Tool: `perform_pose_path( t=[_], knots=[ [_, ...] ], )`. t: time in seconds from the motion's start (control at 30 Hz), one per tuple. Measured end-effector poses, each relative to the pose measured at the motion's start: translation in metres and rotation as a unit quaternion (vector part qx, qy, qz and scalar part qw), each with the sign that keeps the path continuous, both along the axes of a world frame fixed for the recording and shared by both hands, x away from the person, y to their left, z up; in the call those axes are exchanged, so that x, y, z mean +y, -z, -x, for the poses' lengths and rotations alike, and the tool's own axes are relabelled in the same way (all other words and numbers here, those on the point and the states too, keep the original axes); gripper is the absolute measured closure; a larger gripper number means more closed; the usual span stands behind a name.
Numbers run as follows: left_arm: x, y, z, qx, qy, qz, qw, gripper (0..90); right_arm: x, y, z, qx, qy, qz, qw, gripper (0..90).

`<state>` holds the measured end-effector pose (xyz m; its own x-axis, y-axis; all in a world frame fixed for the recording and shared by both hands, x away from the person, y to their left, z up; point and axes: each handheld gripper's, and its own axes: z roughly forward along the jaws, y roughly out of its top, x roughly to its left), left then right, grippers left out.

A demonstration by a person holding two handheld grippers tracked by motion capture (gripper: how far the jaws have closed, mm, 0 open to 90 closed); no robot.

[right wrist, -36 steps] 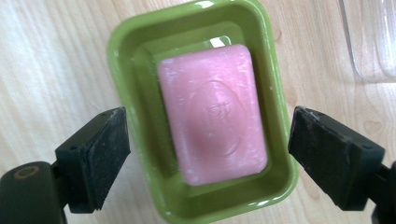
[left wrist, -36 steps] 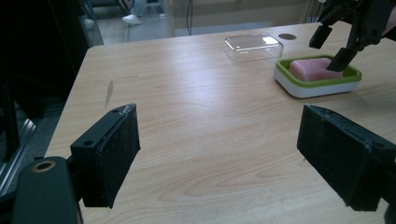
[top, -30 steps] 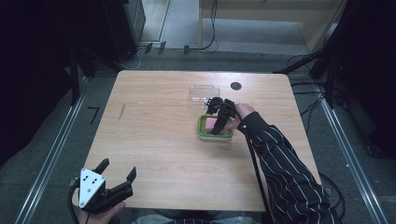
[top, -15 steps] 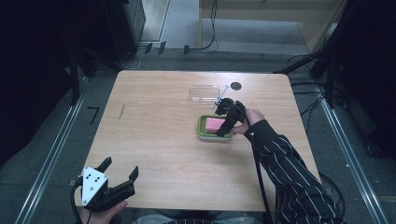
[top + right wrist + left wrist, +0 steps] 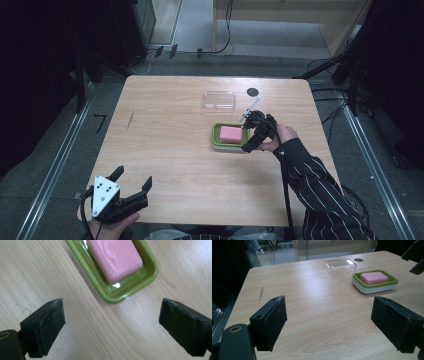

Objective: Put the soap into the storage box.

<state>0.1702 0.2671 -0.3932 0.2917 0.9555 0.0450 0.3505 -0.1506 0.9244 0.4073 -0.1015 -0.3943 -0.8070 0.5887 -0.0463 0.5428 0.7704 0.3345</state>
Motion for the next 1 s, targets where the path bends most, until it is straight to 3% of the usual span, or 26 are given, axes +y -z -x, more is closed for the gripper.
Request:
perform_pose_path(
  t=[0.27,0.57,1.0],
  knots=[
    [-0.002,0.000,-0.002,-0.001,0.005,-0.001,1.0000,13.6,-0.017,-0.002,0.020,0.000,0.026,0.003,0.9997,7.4],
    [-0.005,0.000,-0.005,-0.001,0.012,0.000,0.9999,13.6,-0.029,0.004,0.037,0.015,0.040,0.021,0.9989,7.4],
    [-0.010,0.000,-0.012,0.001,0.026,0.000,0.9997,13.6,-0.045,0.021,0.062,0.054,0.060,0.065,0.9946,7.4]
  ],
)
